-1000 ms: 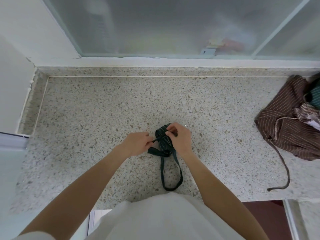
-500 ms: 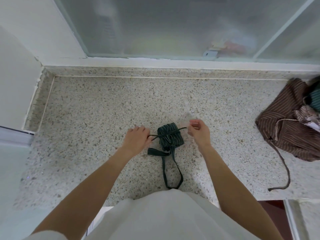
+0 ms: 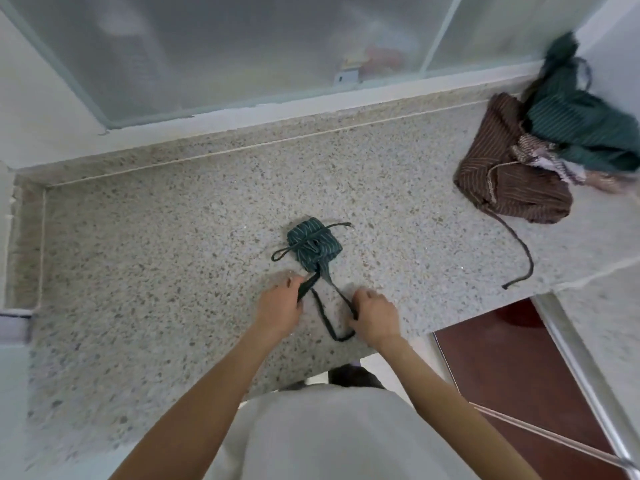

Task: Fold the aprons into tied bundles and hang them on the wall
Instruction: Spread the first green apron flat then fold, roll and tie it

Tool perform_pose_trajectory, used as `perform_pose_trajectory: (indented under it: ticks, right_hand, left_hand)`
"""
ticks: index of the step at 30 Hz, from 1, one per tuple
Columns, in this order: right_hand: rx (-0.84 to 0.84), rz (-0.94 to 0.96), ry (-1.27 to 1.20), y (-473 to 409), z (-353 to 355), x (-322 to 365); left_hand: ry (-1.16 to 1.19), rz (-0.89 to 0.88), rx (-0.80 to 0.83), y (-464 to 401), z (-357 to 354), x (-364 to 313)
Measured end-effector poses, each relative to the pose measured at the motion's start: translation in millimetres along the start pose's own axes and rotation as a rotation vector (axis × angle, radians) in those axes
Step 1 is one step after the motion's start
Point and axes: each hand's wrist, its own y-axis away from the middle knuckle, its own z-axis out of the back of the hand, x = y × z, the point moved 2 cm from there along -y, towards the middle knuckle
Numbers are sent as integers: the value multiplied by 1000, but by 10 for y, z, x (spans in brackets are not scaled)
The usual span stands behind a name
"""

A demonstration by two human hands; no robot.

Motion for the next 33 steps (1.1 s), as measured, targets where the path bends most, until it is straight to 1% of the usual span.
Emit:
perform_pose_trajectory:
  ticks: [1,2,3,4,5,6,7,8,9,11,12,13,15,17,19,20,21,23,25,29,31,33]
  right_hand:
    - [-38,-51,-22,69,-37,-41]
    - [-83,-120,-120,101,-74,-105]
    - [-149,-204,-314,142,-86,-170]
    - [-208,-303,-582,170,-68,-232]
    - [-250,-406,-914,249,-37,-273]
    - [-268,-481,-1207,305,17,-287]
    - [-279,-507,-1411,380,70,-306]
    - [-286,-466,-1483,434,140,-328]
    - [-285,-393,-1466,468,222,-350]
    - [-274,-227,-1324,576,422,-385]
    - [-272,-149,-1248,621,514,-404]
    - [-283,-76,-1199,699,623,-429]
    - [-328,48,-1095,834,834,-459]
    - [-370,133,-1019,973,1015,-520]
    - [-406,198,-967,1091,1143,-621]
    - [-436,222,-946,1159,1199,-740]
    - [-451,231,-943,1209,1242,-821]
    - [-482,217,-961,1374,1323,-1156]
    - [-443,198,-966,1453,1342,-1385]
    - [-374,174,-861,1804,1475,-2118]
    - [-383,229,-924,2046,1664,-2443]
    - [-392,320,-1067,2292,1918,-2660]
  left_hand:
    - [38,-9,2,5,4,5]
    - [108,-8,13,8,5,14]
    - [211,11,47,14,9,21]
    - [345,44,109,33,26,16]
    - [460,66,188,77,34,-2]
    - [498,62,234,117,63,-29]
    - [434,16,232,178,95,-68]
    - [343,-30,163,219,136,-97]
    - [289,-75,45,245,177,-118]
    - [298,-238,-147,282,305,-242]
    - [309,-336,-191,275,360,-341]
    - [302,-432,-202,271,401,-477]
    - [291,-564,-193,245,496,-780]
    - [268,-655,-176,201,584,-1116]
    - [190,-721,-185,158,644,-1464]
    - [184,-725,-180,146,669,-1670]
    - [224,-706,-142,114,682,-1801]
    - [379,-653,-3,135,694,-2198]
    - [494,-607,123,144,704,-2382]
    - [599,-657,164,356,752,-3039]
    - [639,-722,184,454,800,-3445]
    - [666,-767,206,513,854,-3792]
